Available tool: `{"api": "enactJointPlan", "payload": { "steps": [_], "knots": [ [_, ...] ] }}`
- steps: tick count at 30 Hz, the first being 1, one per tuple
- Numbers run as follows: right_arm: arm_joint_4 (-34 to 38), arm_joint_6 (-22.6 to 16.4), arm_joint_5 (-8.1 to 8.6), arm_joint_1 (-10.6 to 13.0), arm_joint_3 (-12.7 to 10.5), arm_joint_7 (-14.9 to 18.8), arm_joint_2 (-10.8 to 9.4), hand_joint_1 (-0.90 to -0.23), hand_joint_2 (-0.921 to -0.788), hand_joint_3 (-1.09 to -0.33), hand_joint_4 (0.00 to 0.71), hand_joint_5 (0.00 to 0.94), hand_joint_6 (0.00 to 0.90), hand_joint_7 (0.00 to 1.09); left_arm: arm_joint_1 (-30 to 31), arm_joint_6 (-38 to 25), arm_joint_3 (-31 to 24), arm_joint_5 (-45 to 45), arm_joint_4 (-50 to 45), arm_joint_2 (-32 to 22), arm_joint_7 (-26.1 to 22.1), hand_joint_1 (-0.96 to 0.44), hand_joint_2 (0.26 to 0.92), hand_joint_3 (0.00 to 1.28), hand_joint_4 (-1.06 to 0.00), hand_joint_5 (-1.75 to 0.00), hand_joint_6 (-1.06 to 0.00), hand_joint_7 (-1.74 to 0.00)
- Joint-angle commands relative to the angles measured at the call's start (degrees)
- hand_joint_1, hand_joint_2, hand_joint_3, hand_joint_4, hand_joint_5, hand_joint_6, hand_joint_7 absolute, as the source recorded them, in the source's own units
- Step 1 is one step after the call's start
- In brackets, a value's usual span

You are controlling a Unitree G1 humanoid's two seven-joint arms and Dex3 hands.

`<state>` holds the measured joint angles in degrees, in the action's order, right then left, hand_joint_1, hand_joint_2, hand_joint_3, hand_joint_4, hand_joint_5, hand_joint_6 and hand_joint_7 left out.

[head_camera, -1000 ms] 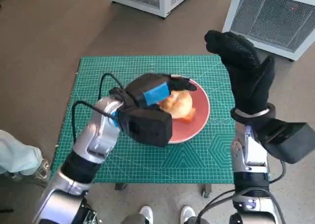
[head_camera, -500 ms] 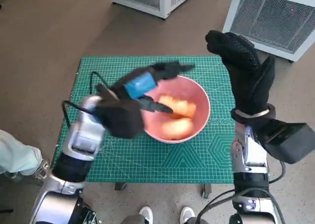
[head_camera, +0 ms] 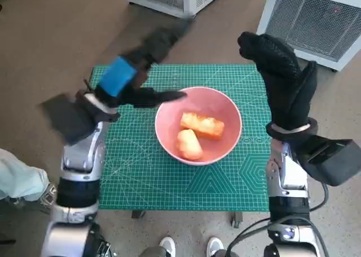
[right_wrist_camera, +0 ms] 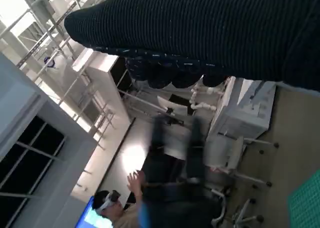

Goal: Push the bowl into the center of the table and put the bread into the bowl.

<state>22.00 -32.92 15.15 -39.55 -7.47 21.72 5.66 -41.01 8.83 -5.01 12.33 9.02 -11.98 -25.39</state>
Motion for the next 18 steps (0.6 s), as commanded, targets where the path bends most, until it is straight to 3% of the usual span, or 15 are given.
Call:
{"api": "enactJointPlan", "payload": {
  "steps": [1, 5, 18],
  "knots": [
    [0.7, 0.4, -2.64, -0.2, 0.6, -2.2, -0.1, -0.711, -0.921, -0.758, 0.205, 0.001, 0.09, 0.4, 3.5, 8.1, -2.3, -1.0, 3.3, 3.2, 5.0, -0.66, 0.921, 0.33, -0.09, -0.01, -0.21, -0.01],
    [0.9, 0.4, -3.24, -0.6, 0.9, -2.7, -0.2, -0.716, -0.921, -0.766, 0.202, 0.0, 0.09, 0.4, 4.6, 10.4, -2.4, -2.2, 4.4, 3.2, 6.6, -0.71, 0.921, 0.36, -0.09, -0.01, -0.2, 0.0],
    [-0.2, 2.3, -2.92, -0.8, 1.4, -3.1, -0.4, -0.733, -0.921, -0.764, 0.203, 0.001, 0.103, 0.4, 6.6, 11.7, -2.2, -0.7, 3.5, 3.2, 6.3, -0.75, 0.921, 0.4, -0.11, -0.01, -0.19, 0.0]
  ]
}}
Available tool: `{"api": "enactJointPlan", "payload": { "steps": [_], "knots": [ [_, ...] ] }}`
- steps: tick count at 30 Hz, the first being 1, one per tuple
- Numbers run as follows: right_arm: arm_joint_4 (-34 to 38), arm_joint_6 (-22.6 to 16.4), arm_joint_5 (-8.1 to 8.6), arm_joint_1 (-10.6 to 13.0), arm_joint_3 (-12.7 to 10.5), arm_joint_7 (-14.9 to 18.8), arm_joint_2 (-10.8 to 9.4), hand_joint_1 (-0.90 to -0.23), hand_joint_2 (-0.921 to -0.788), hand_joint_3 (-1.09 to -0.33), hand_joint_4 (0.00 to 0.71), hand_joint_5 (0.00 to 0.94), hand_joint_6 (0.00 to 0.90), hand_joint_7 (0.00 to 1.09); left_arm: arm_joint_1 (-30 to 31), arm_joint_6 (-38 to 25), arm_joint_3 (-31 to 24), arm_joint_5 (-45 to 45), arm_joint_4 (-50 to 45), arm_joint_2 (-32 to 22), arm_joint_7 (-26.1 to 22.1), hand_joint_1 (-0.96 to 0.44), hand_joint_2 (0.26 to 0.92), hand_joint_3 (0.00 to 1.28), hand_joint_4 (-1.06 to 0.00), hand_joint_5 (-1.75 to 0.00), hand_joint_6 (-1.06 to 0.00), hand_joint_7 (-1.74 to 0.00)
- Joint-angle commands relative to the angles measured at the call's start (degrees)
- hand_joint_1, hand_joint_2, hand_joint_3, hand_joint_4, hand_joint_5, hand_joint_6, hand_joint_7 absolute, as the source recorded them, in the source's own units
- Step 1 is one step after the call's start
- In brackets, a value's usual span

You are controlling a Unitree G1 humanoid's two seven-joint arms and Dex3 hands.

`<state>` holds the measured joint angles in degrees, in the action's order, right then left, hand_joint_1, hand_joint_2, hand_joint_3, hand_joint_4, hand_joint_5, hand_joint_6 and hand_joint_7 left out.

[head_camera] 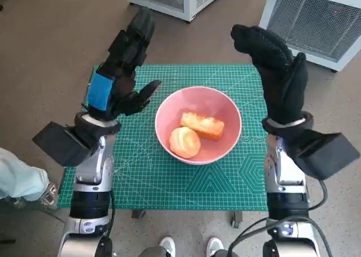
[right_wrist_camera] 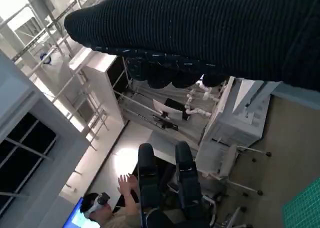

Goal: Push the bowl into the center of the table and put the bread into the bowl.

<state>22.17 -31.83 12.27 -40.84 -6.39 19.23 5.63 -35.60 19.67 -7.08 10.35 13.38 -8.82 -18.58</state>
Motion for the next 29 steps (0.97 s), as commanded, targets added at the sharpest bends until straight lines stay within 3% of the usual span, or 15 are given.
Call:
{"api": "enactJointPlan", "payload": {
  "steps": [1, 29],
  "knots": [
    [-0.4, 1.3, -0.04, 0.5, 0.3, -0.6, -0.4, -0.733, -0.921, -0.765, 0.202, 0.0, 0.104, 0.4, 1.3, 1.0, -0.2, 1.5, -0.8, 0.1, -0.6, -0.76, 0.921, 0.4, -0.11, -0.01, -0.19, 0.0],
    [1.7, -1.4, -0.57, 1.4, 0.7, -0.3, -0.4, -0.734, -0.921, -0.791, 0.193, 0.0, 0.095, 0.4, 3.9, 8.8, -0.2, 2.4, 2.1, 0.9, -1.1, -0.72, 0.921, 0.43, -0.13, -0.01, -0.17, 0.0]
  ]
}}
